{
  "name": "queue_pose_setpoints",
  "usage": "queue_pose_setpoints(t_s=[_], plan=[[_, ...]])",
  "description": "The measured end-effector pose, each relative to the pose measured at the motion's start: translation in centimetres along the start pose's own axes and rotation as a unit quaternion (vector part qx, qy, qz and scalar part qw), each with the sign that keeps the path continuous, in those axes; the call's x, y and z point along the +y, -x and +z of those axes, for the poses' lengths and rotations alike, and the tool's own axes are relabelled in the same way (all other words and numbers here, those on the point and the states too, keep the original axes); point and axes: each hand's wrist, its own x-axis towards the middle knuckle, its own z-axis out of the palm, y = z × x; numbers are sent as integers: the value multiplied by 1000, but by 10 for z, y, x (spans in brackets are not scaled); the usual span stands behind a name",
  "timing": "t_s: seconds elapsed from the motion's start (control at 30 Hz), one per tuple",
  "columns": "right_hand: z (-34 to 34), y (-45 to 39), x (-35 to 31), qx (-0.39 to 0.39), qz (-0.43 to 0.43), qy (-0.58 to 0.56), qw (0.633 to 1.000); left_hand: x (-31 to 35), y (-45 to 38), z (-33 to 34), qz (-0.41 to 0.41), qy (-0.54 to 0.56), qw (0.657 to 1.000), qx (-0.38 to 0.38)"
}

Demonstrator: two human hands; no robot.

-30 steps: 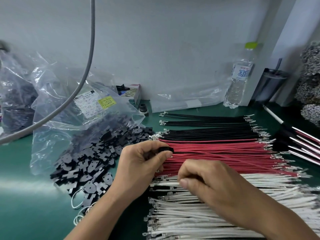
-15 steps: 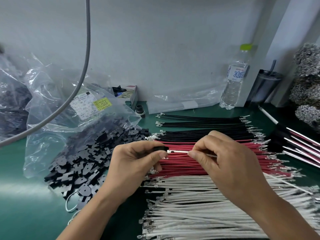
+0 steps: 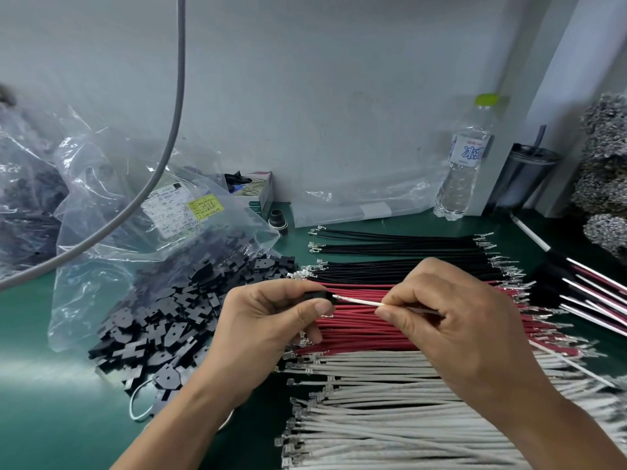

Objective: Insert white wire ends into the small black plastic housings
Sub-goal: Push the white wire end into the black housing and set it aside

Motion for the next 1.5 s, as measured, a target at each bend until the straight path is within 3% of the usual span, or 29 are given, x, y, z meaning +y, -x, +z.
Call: queue_pose_setpoints(t_s=[0.2, 0.47, 0.9, 1.07, 1.23, 1.37, 1.43, 1.5], plan=[[8, 3, -1, -12, -10, 6, 1000, 1, 1, 0, 5, 17, 999, -34], [21, 7, -1, -22, 54, -118, 991, -2, 4, -2, -12, -17, 996, -85], [30, 11, -1, 6, 6, -66, 998, -7, 8, 2, 55, -122, 987, -86], [30, 9, 1, 30, -7, -54, 998, -6, 7, 2, 56, -94, 991, -80], [25, 2, 6, 61, -50, 73, 994, -4, 1, -8, 76, 0, 996, -44], [26, 1, 15, 102, -66, 149, 981, -4, -2, -9, 87, 4, 996, 9], [25, -1, 16, 134, -84, 162, 974, -3, -3, -11, 92, -31, 995, 26], [21, -1, 15, 161, -90, 157, 970, -2, -5, -21, 121, -159, 978, 60]])
